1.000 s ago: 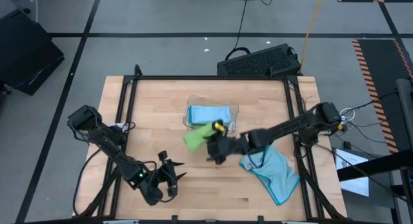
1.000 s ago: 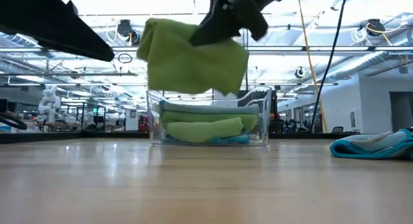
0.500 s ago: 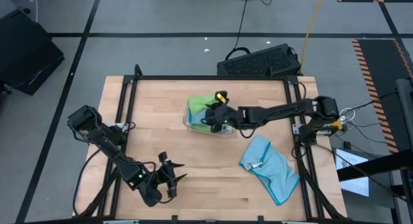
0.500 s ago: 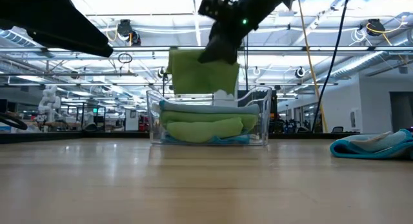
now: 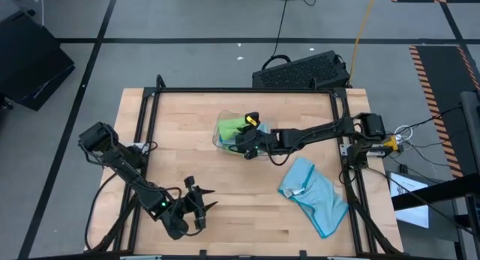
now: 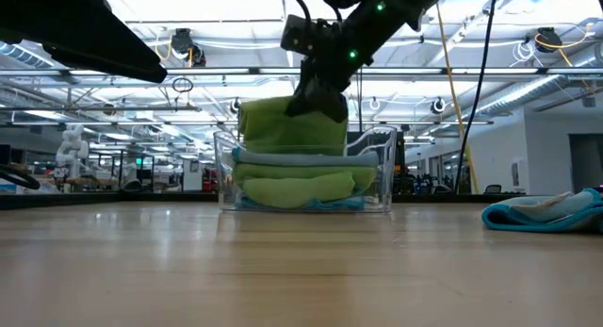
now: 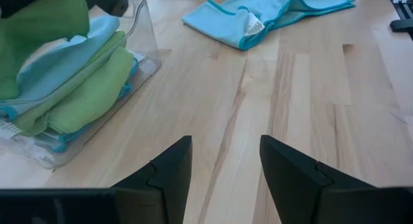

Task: Fold microfiber towels
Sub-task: Stack the green microfiber cloth on top of the blue microfiber cloth in the transparent bin

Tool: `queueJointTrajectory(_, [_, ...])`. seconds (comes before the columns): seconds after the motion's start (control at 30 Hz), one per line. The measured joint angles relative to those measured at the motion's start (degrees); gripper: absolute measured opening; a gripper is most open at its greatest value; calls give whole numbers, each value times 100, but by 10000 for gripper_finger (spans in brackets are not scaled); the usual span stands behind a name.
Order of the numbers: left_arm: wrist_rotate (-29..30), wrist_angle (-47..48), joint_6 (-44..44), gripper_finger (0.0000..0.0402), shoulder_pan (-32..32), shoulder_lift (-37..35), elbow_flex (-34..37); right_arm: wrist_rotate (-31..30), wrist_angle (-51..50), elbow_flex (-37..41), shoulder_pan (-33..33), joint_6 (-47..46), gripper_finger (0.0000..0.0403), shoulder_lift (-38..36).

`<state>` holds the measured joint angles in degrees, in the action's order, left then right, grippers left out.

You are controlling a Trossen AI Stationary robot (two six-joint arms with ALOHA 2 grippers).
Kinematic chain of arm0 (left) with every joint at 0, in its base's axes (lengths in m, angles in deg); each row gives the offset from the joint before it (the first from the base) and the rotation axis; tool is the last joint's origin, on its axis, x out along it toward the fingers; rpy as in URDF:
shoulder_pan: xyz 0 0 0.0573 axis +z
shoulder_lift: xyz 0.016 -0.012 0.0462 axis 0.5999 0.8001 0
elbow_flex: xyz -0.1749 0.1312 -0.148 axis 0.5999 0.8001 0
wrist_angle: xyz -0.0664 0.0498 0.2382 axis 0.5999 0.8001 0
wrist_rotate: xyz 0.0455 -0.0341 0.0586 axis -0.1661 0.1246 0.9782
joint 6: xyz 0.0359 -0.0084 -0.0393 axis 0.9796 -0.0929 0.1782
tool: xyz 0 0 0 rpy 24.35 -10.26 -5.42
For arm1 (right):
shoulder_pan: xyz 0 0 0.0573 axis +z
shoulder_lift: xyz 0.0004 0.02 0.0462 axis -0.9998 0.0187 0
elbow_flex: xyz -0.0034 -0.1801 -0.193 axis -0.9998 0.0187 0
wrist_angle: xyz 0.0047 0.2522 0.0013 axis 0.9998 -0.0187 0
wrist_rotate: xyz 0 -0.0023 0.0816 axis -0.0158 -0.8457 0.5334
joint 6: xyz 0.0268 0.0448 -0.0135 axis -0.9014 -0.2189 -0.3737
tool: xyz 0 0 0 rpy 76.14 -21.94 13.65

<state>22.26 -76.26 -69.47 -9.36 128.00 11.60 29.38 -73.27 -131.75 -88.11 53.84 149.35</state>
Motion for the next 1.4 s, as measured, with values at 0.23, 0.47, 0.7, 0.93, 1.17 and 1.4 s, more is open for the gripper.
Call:
queueJointTrajectory(0.23, [0, 0, 0, 186, 0, 0, 0, -105, -19, 0, -32, 94, 19, 1])
queueJointTrajectory(0.47, [-2, -55, -24, 186, 0, 0, 0, -800, 596, -2, -205, 849, 10, -1])
queueJointTrajectory(0.7, [-4, -126, 0, 186, 0, -2, 0, -519, 584, 1, -370, 737, 11, -1])
queueJointTrajectory(0.93, [-7, -147, -22, 186, 0, -2, 0, 167, 782, 352, -392, 759, 11, -1])
queueJointTrajectory(1.17, [-7, -151, 0, 186, 0, -2, 0, 464, 720, 553, -319, 713, 14, -1])
queueJointTrajectory(1.4, [-7, -151, 17, 186, 0, -2, 0, 553, 550, 560, -294, 651, 53, -1])
